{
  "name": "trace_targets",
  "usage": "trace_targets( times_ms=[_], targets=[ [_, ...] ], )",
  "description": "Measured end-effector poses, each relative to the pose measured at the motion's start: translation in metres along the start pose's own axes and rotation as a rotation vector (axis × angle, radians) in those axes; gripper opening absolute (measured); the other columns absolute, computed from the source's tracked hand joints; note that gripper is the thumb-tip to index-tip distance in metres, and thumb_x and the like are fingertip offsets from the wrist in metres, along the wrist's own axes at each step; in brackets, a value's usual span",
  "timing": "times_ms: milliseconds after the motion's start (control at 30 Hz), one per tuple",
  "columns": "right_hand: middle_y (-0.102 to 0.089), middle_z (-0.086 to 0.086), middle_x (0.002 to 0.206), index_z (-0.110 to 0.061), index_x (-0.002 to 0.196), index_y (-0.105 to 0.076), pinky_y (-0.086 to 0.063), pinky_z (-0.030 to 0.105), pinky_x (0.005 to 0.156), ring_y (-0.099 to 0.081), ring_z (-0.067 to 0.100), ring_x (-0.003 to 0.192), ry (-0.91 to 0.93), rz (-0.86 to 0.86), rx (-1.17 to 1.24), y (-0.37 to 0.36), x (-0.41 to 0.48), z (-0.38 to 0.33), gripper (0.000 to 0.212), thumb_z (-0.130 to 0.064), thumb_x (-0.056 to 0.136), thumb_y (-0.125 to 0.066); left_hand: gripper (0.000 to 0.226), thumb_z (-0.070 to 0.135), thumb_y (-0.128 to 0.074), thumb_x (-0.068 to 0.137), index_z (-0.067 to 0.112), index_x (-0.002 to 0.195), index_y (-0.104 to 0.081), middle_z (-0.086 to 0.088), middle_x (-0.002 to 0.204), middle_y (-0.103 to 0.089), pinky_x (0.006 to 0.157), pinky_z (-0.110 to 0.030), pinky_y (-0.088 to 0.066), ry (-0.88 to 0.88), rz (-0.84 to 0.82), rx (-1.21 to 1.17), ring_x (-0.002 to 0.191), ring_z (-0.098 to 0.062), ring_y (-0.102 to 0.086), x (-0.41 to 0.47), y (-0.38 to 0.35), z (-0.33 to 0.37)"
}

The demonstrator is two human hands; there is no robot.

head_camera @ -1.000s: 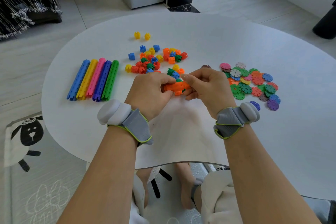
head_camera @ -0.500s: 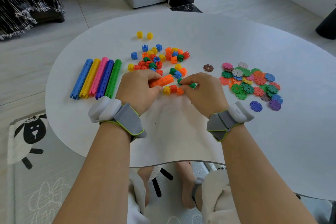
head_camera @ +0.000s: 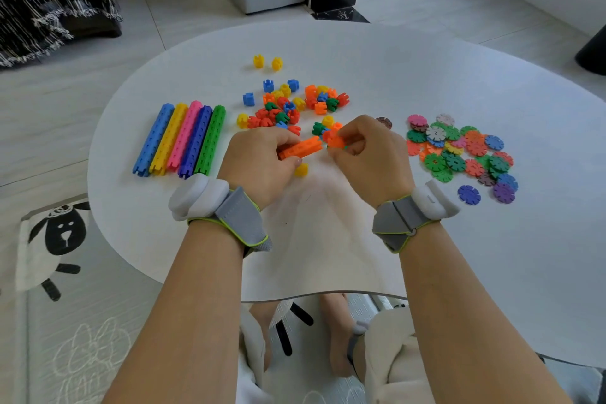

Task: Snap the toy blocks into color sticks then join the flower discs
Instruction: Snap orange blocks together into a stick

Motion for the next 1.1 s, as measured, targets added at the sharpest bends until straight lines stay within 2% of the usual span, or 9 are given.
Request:
trace_targets(
  times_ms=[67, 133, 233, 400, 500, 633, 900, 1000, 1100],
  targets=[
    [-0.062, -0.007, 0.080, -0.022, 0.097, -0.063, -0.052, 0.025, 0.074, -0.062, 0.014, 0.072, -0.043, -0.018, 0.132, 0.000, -0.001, 0.000, 0.011, -0.019, 0.086, -0.067, 0.030, 0.023, -0.067, 0.083, 0.023, 0.113, -0.067, 0.002, 0.109, -0.068, 0.086, -0.020, -0.038, 0.002, 0.003, 0.000, 0.099, -0.016, -0.059, 0.000, 0.000, 0.000],
    [-0.065, -0.004, 0.085, -0.021, 0.102, -0.066, -0.054, 0.035, 0.080, -0.065, 0.019, 0.075, -0.041, -0.064, 0.107, -0.004, -0.002, -0.001, 0.016, -0.016, 0.087, -0.063, 0.030, 0.023, -0.066, 0.083, 0.023, 0.114, -0.067, 0.002, 0.111, -0.068, 0.086, -0.019, -0.037, 0.002, 0.001, -0.003, 0.100, -0.016, -0.059, -0.001, -0.001, 0.001],
    [-0.069, -0.001, 0.083, -0.021, 0.096, -0.068, -0.056, 0.040, 0.078, -0.067, 0.019, 0.072, -0.095, -0.040, 0.206, -0.007, -0.002, 0.002, 0.015, -0.013, 0.085, -0.062, 0.031, 0.022, -0.066, 0.084, 0.022, 0.115, -0.066, 0.002, 0.114, -0.067, 0.087, -0.018, -0.037, 0.011, -0.002, -0.011, 0.102, -0.016, -0.058, -0.001, -0.001, 0.000],
    [-0.070, 0.008, 0.080, -0.011, 0.085, -0.066, -0.055, 0.025, 0.067, -0.068, 0.015, 0.070, -0.364, 0.008, 0.785, -0.010, -0.005, 0.006, 0.005, -0.007, 0.084, -0.069, 0.028, 0.022, -0.064, 0.084, 0.024, 0.112, -0.068, 0.004, 0.108, -0.068, 0.081, -0.016, -0.035, -0.004, 0.008, -0.014, 0.097, -0.014, -0.058, -0.001, 0.000, 0.005],
    [-0.069, 0.005, 0.080, -0.014, 0.080, -0.066, -0.056, 0.025, 0.073, -0.066, 0.017, 0.077, -0.417, 0.040, 0.857, -0.017, -0.010, 0.004, 0.007, -0.011, 0.082, -0.072, 0.025, 0.020, -0.065, 0.084, 0.024, 0.108, -0.069, 0.002, 0.102, -0.069, 0.082, -0.019, -0.039, -0.013, 0.009, -0.039, 0.092, -0.014, -0.059, -0.001, -0.001, 0.008],
    [-0.070, 0.012, 0.085, -0.009, 0.079, -0.068, -0.058, 0.027, 0.074, -0.067, 0.019, 0.077, -0.444, 0.066, 1.004, -0.021, -0.011, 0.001, 0.006, -0.006, 0.081, -0.073, 0.026, 0.020, -0.067, 0.082, 0.023, 0.108, -0.069, 0.003, 0.101, -0.069, 0.083, -0.020, -0.042, -0.004, 0.025, -0.057, 0.089, -0.012, -0.060, -0.001, 0.000, 0.006],
    [-0.072, 0.012, 0.077, -0.013, 0.071, -0.071, -0.059, 0.036, 0.076, -0.072, 0.022, 0.074, -0.355, 0.055, 0.865, -0.018, -0.009, 0.000, 0.015, -0.011, 0.086, -0.068, 0.024, 0.023, -0.066, 0.084, 0.024, 0.108, -0.069, 0.003, 0.100, -0.070, 0.082, -0.021, -0.043, -0.002, 0.039, -0.051, 0.089, -0.013, -0.060, -0.002, 0.000, 0.006],
    [-0.072, 0.009, 0.078, -0.014, 0.075, -0.071, -0.059, 0.035, 0.077, -0.072, 0.020, 0.075, -0.316, 0.023, 0.788, -0.016, -0.007, -0.002, 0.016, -0.015, 0.089, -0.064, 0.024, 0.023, -0.065, 0.084, 0.025, 0.107, -0.070, 0.004, 0.098, -0.070, 0.080, -0.020, -0.041, -0.006, 0.063, -0.056, 0.088, -0.012, -0.059, -0.002, 0.001, 0.004],
    [-0.072, 0.007, 0.080, -0.013, 0.083, -0.071, -0.059, 0.032, 0.071, -0.071, 0.015, 0.072, -0.296, 0.022, 0.768, -0.013, -0.005, -0.004, 0.015, -0.014, 0.092, -0.060, 0.026, 0.021, -0.065, 0.084, 0.024, 0.110, -0.069, 0.004, 0.102, -0.069, 0.085, -0.024, -0.043, -0.002, 0.074, -0.090, 0.092, -0.014, -0.059, 0.003, 0.001, 0.004]
  ],
)
Point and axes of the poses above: each hand's wrist, its own x-axis towards the middle knuckle, its own y-axis out of the back of the hand, z = x × y, the point moved 6 cm from there along x, towards the middle knuckle
